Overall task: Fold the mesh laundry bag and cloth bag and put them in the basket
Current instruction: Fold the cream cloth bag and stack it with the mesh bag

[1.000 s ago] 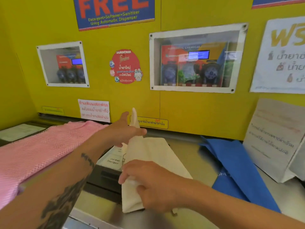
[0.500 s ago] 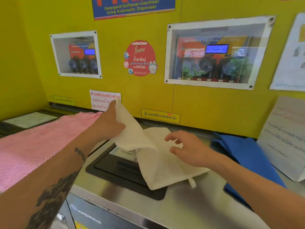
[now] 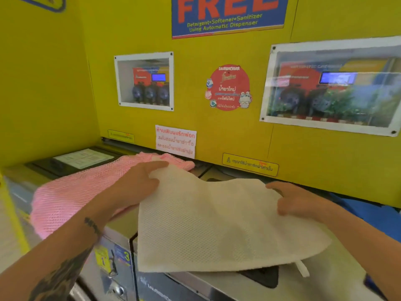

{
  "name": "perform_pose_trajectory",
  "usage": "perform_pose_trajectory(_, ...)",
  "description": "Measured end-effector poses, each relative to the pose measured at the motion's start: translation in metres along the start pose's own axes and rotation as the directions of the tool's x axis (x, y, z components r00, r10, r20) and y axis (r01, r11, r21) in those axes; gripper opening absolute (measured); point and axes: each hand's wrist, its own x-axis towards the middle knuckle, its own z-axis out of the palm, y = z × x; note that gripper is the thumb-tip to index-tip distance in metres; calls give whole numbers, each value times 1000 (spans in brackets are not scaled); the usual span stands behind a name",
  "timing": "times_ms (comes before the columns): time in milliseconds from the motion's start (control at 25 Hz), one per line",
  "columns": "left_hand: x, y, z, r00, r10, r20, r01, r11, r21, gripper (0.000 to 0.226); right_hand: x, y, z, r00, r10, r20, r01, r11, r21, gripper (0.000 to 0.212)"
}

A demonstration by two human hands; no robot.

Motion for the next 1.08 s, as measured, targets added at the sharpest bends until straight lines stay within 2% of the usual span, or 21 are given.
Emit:
perform_pose_trajectory(80, -3, -12, -20, 999, 40, -1, -40, 994, -103, 55, 7, -24, -13, 989, -76, -123, 78, 997, 8, 61)
perform_pose_trajectory(240, 0, -45, -81, 994, 33, -103, -57, 970, -237, 55, 40, -106, -31, 923, -238, -301, 205, 969, -137, 56)
perform_pose_trajectory(360, 0, -94, -127, 975, -46, -219, -18, 958, -285, 54, 87, -182, -23, 877, -353, -326, 299, 932, -205, 56)
perform_pose_trajectory(480, -6, -152, -153, 961, -106, -257, 31, 960, -280, 55, 133, -258, 4, 836, -454, -309, 388, 886, -252, 51)
perform_pose_trajectory(560, -12, -188, -160, 950, -166, -264, 102, 966, -239, 55, 157, -305, 30, 857, -453, -244, 394, 883, -256, 45)
perform_pose_trajectory(640, -18, -217, -158, 944, -260, -203, 257, 966, -41, 53, 167, -343, 61, 932, -361, -23, 325, 862, -389, 42)
perform_pose_trajectory(680, -21, -229, -155, 938, -312, -152, 328, 940, 96, 54, 166, -359, 77, 950, -299, 93, 305, 818, -488, 49)
perform_pose_trajectory(720, -22, -237, -154, 933, -342, -113, 358, 910, 209, 56, 163, -373, 93, 947, -264, 184, 322, 779, -539, 58)
perform_pose_trajectory(760, -23, -244, -153, 933, -349, -92, 360, 889, 283, 57, 158, -384, 108, 923, -268, 276, 377, 776, -507, 64)
perform_pose_trajectory(880, -27, -255, -154, 950, -287, -126, 313, 841, 441, 66, 148, -397, 145, 839, -211, 501, 424, 830, -362, 70)
perform_pose_trajectory(960, -32, -263, -153, 965, -255, -56, 241, 785, 570, 92, 149, -392, 159, 837, -209, 505, 435, 814, -384, 72)
perform_pose_trajectory(1080, -39, -271, -137, 950, -306, 68, 203, 767, 609, 121, 153, -380, 162, 859, -270, 435, 432, 839, -332, 70)
